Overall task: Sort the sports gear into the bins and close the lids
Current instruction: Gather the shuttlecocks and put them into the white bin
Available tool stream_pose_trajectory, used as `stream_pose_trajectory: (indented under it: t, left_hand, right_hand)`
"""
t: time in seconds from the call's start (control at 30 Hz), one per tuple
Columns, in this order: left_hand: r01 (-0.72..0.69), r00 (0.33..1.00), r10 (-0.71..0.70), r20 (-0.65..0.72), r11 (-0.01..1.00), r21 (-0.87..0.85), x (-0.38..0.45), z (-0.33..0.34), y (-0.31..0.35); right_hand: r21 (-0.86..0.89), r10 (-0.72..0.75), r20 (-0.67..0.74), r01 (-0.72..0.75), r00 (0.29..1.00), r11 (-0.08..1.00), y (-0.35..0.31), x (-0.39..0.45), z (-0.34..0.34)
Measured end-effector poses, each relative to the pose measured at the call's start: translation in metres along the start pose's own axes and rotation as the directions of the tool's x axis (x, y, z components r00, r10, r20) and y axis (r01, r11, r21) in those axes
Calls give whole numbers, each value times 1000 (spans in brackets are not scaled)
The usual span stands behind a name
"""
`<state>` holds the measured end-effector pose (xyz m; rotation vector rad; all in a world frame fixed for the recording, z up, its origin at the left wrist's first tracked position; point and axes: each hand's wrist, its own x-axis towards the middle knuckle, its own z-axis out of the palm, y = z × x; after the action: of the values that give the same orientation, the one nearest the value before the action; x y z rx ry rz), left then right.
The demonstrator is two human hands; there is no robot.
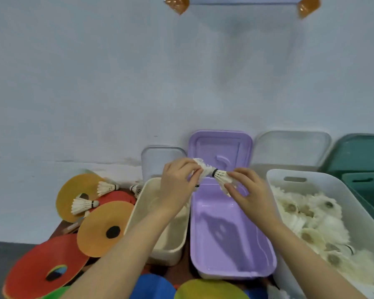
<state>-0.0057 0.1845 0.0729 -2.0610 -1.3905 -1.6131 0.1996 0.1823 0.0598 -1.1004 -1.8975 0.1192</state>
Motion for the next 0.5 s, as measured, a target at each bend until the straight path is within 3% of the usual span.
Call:
stream_pose_trajectory:
  t: [0.3,0.5]
  left_hand:
    - [141,982,-104,160,961,-238,-17,126,131]
    - [278,935,-206,288,931,-236,-17,192,168]
  right_hand:
    - [-100,97,-114,-109,989,989,113,-53,-131]
    - [-224,214,-89,-229,973,947,173,-57,-171]
